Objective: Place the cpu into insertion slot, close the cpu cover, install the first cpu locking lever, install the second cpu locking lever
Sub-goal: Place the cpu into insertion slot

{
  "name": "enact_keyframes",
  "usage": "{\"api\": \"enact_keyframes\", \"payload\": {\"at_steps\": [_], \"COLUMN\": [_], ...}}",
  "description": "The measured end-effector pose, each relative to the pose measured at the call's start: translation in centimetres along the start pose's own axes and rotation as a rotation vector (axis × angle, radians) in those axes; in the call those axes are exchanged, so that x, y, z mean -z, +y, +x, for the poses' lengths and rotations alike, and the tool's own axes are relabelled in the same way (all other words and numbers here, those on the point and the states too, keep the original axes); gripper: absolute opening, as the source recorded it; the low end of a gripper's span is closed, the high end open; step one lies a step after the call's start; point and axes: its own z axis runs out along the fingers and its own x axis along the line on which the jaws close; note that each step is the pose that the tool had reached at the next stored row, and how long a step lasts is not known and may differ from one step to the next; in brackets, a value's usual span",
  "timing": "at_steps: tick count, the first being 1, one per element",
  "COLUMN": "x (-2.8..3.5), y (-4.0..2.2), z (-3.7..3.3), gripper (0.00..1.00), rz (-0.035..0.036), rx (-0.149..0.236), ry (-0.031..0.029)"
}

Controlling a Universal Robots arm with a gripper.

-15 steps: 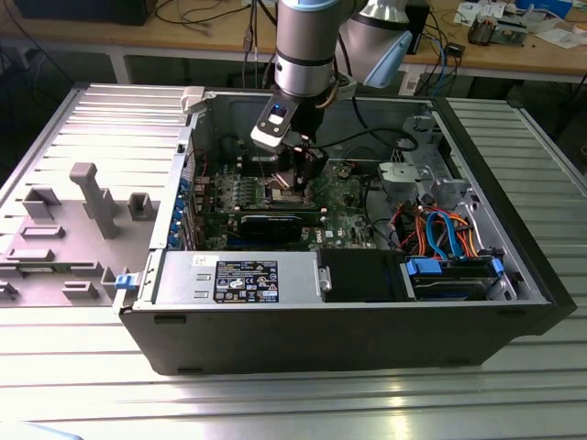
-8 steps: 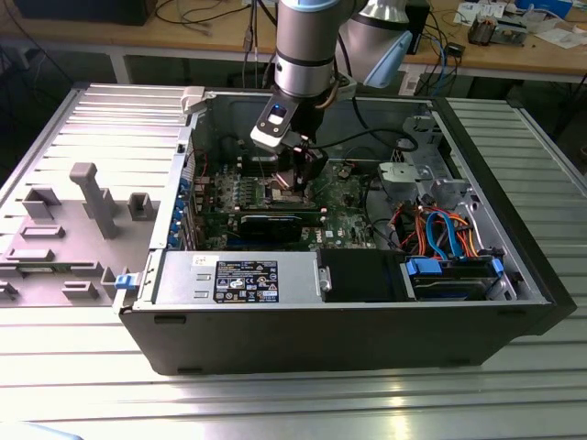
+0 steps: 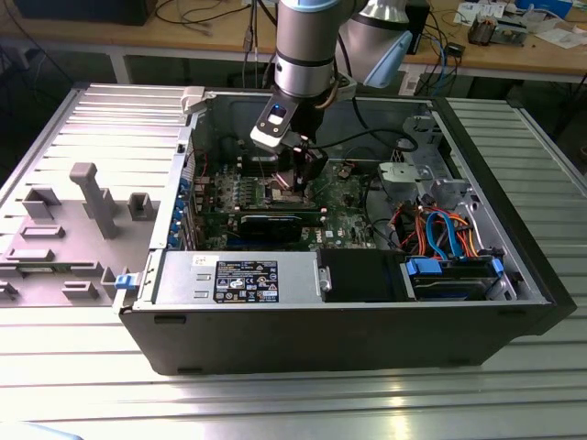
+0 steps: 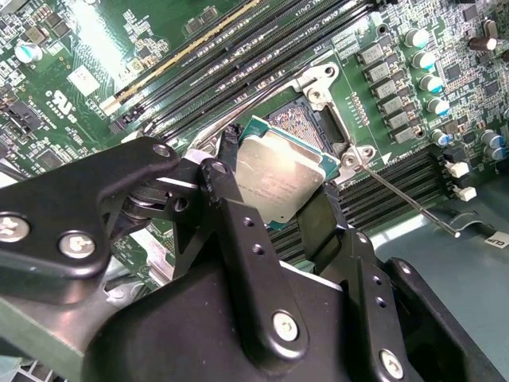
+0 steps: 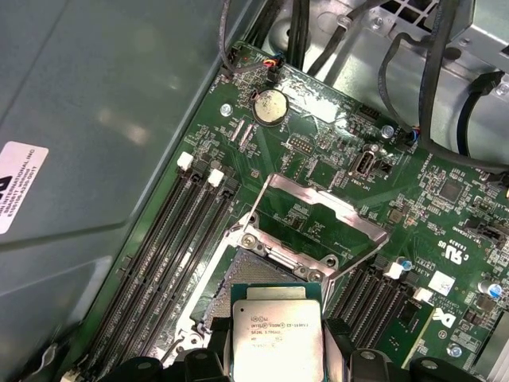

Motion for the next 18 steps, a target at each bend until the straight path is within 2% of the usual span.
{"api": "enact_keyframes", "payload": {"at_steps": [18], "x": [-0.04], "y": [0.01], "z": [0.01], "gripper": [0.55], "rz": [0.0000], "rx": [-0.008], "ry": [0.0001]}}
